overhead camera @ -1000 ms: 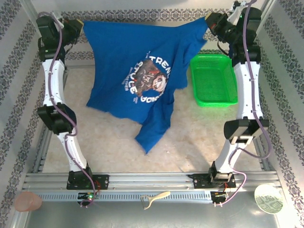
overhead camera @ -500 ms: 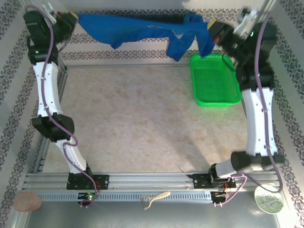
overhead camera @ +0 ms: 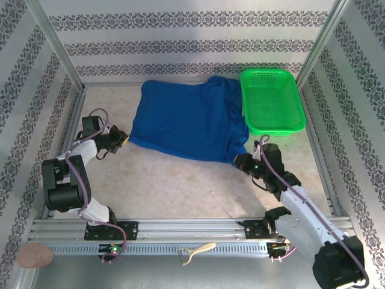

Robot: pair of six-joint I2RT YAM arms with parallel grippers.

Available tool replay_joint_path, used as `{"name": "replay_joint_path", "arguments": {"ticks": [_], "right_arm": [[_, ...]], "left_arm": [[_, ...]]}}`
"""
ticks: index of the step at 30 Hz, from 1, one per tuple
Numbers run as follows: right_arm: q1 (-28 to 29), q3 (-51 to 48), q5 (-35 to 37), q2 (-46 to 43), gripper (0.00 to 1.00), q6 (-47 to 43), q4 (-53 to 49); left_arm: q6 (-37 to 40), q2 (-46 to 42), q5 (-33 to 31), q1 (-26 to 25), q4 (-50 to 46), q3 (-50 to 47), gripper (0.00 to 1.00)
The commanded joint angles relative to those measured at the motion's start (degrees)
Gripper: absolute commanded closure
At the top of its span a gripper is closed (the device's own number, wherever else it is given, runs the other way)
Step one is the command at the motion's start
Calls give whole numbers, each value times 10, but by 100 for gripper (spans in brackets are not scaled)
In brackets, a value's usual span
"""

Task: Fold the inside-out t-shirt

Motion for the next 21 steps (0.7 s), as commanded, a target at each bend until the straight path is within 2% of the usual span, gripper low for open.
{"name": "replay_joint_path", "arguments": {"ticks": [1,5,13,18,21], "right_arm": [[18,-47,39,-51,100,21,13],[36,-78,52,-106,100,36,-26],[63,-102,71,-215,100,68,-119],[92,-105,77,-235,100,83,-139],[128,-112,78,-224,100,100,-124]], "left_arm": [[42,-47,-28,12,22,-19,100],[38,-71,-61,14,-20,-47,100],[24,-177,-119,21,-70,-123,100],[23,-233,-135,22,-85,-159,100],[38,-242,-139,24,-102,-162,100]]}}
